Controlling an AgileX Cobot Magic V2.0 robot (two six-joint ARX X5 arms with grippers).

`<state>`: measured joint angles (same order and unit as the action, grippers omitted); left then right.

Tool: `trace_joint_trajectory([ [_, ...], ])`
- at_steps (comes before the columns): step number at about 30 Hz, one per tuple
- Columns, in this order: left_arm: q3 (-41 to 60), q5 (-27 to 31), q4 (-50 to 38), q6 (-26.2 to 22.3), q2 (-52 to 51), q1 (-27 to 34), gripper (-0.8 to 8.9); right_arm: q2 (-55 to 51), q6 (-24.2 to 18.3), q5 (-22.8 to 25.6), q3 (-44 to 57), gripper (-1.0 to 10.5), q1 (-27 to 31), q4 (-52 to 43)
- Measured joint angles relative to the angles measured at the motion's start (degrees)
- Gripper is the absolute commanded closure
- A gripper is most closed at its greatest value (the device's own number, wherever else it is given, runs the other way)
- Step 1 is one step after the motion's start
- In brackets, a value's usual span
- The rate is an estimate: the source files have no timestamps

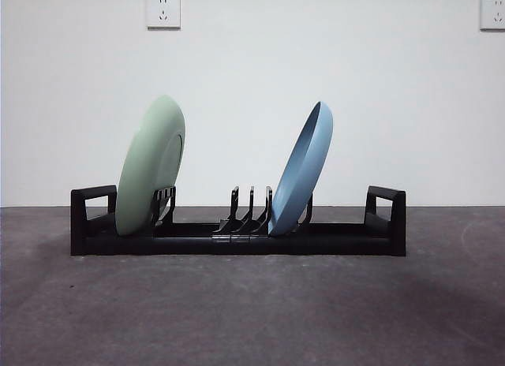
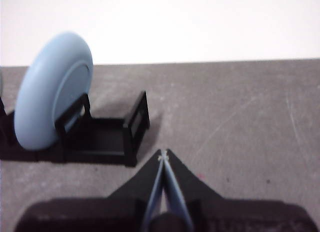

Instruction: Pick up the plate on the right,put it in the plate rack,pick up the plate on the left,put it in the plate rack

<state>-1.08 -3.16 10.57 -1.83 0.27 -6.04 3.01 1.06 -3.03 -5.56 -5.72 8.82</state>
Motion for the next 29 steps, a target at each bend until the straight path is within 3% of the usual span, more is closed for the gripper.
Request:
trace_joint_trajectory([
  [7, 0.0, 0.0, 0.0, 0.0, 0.0, 0.0, 8.17, -2.7, 1.4, 0.0, 4.6, 9.5, 0.0, -0.3],
  [29, 0.0, 0.0, 0.0, 0.0, 0.0, 0.0, 8.17, -2.4, 4.3, 0.2, 4.7, 9.5, 0.0, 0.8],
])
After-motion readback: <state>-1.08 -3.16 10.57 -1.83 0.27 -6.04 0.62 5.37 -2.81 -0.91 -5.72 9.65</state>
